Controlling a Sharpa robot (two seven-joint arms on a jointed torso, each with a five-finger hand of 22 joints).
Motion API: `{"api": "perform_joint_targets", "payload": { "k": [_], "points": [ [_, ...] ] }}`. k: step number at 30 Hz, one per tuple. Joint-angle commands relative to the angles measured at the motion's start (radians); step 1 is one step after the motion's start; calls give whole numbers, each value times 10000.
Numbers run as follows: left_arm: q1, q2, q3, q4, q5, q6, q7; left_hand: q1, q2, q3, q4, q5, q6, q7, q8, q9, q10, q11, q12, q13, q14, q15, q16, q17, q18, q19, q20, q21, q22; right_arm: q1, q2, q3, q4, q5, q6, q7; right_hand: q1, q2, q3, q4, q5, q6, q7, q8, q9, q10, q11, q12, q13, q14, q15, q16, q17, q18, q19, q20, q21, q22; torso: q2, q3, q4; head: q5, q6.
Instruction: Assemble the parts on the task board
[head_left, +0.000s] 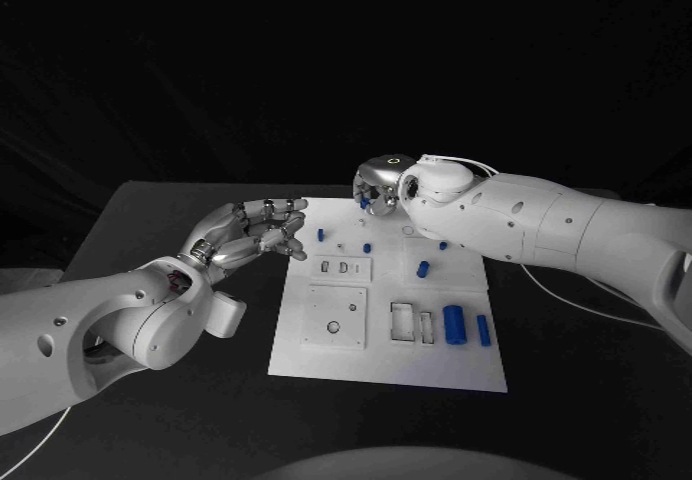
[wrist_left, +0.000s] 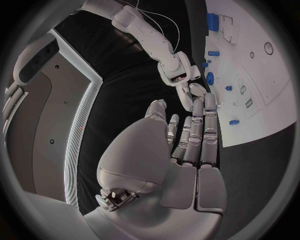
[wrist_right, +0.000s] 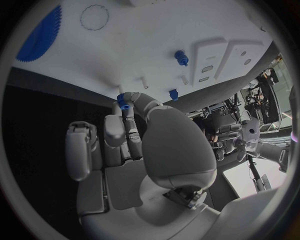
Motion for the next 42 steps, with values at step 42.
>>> {"api": "perform_joint_targets", "payload": {
  "k": [42],
  "points": [
    [6, 91, -3, -65, -45, 276, -161, 46, 51, -34, 6, 39, 21, 26, 74, 8, -31, 60, 77, -34, -86, 26, 31, -42, 46, -86, -11, -45, -15, -228, -283, -73, 120, -205, 521, -211, 113, -28, 81, -90, 71, 61, 36, -82, 9, 215, -135, 0, 48, -139, 30, -113, -149, 19, -77, 21, -76, 1230, -2, 0, 11, -17, -51]
  ]
}}
